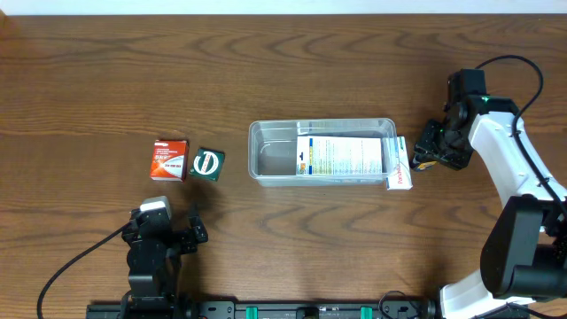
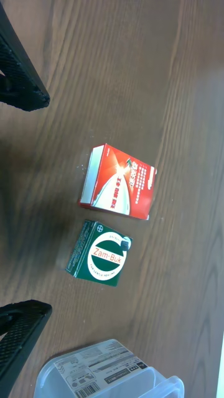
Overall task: Pack container
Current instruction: 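Grasp the brown bottle by its white cap with the right gripper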
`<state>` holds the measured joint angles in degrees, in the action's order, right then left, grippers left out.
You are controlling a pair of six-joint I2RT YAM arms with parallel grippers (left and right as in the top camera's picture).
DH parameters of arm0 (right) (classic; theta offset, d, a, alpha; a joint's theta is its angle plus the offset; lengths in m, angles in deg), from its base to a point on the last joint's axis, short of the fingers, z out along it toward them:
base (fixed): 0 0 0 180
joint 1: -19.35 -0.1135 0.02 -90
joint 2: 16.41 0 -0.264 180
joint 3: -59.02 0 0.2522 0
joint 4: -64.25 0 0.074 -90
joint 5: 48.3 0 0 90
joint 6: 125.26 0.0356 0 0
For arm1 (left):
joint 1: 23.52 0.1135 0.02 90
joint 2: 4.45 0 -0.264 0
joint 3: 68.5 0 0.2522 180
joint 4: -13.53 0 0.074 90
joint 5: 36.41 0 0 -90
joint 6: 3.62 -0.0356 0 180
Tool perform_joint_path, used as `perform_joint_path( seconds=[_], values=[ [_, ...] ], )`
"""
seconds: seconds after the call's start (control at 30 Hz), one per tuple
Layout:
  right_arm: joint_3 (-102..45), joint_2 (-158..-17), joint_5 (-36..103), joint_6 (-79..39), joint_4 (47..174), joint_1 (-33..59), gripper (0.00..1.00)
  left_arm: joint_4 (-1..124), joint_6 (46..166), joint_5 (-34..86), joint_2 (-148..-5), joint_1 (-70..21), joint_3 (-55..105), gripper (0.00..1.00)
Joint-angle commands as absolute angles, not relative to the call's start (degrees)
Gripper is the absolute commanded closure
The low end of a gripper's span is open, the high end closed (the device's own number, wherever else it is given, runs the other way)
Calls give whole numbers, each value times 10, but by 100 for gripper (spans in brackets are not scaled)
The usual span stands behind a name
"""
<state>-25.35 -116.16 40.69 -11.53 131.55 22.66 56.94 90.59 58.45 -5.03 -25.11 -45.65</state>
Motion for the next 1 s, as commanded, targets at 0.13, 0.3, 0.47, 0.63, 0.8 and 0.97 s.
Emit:
perform_joint_path(
  seconds=[0.13, 0.3, 0.47, 0.63, 0.8, 0.97],
  values=[
    [-255, -1152, 415, -156, 1305, 231, 46, 570, 901, 585, -47, -248, -460, 2],
    [-266, -1141, 415, -156, 1300, 231, 54, 570, 901, 585, -47, -248, -460, 2],
    [-269, -1140, 415, -156, 1301, 231, 59, 570, 900, 585, -47, -248, -460, 2],
    [-270, -1140, 415, -161, 1295, 231, 59, 570, 901, 585, -47, -248, -460, 2],
    [-272, -1140, 415, -167, 1293, 231, 69, 570, 901, 585, -47, -248, -460, 2],
    [-272, -1140, 415, -175, 1296, 231, 78, 570, 901, 585, -47, -248, -460, 2]
  ],
)
